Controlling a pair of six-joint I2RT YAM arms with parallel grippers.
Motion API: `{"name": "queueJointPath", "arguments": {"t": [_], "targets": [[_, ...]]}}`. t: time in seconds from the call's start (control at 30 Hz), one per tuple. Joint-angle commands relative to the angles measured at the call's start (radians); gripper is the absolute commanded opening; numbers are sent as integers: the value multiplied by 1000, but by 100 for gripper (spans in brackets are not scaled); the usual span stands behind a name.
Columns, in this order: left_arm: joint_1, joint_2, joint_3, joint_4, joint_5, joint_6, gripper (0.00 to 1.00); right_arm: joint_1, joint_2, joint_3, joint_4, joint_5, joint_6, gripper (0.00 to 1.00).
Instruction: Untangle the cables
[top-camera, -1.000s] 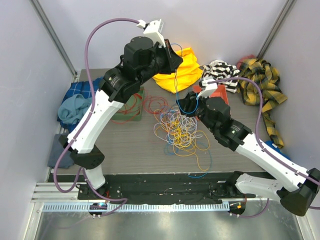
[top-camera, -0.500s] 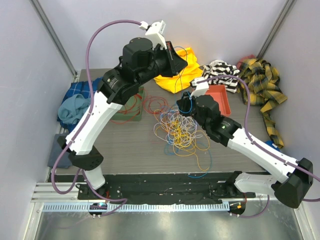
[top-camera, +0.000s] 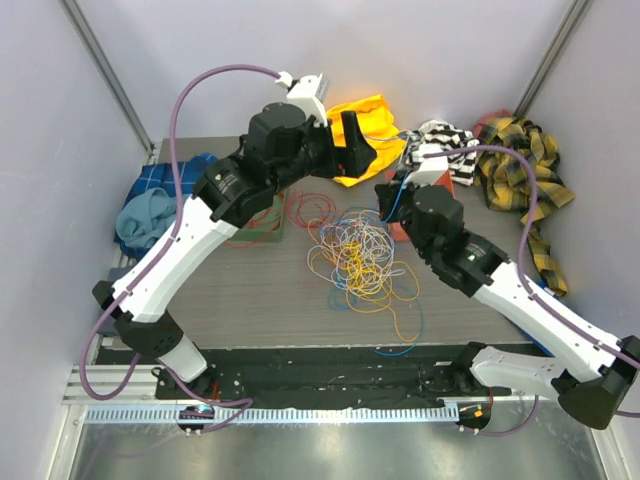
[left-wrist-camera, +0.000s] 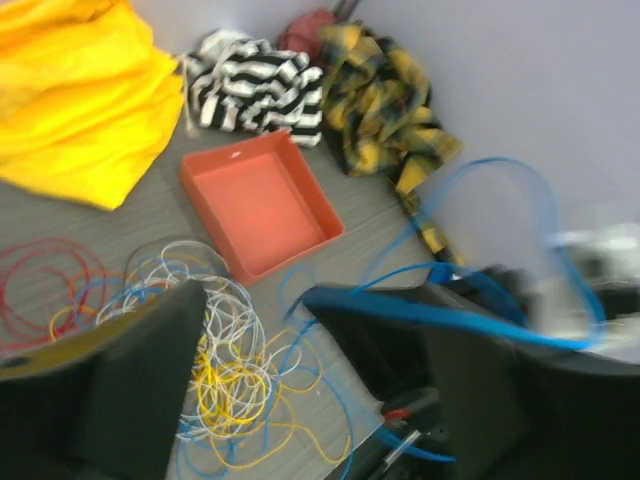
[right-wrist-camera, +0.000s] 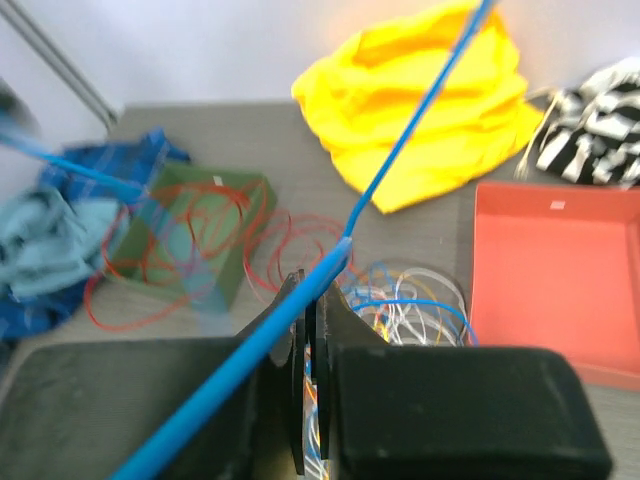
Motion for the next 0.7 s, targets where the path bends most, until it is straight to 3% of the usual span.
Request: {"name": "queueJointPath", "arguments": {"t": [0.0, 0.43, 0.67], "targets": [[16, -80, -161, 77, -125, 23, 100, 5, -49, 138, -47, 102, -11, 1], [41, -287, -637, 84, -366, -40, 100, -32, 83, 406, -135, 275, -85, 1], [44, -358, -876, 73, -323, -166, 100, -147, 190, 501, -185, 240, -41, 1]]}}
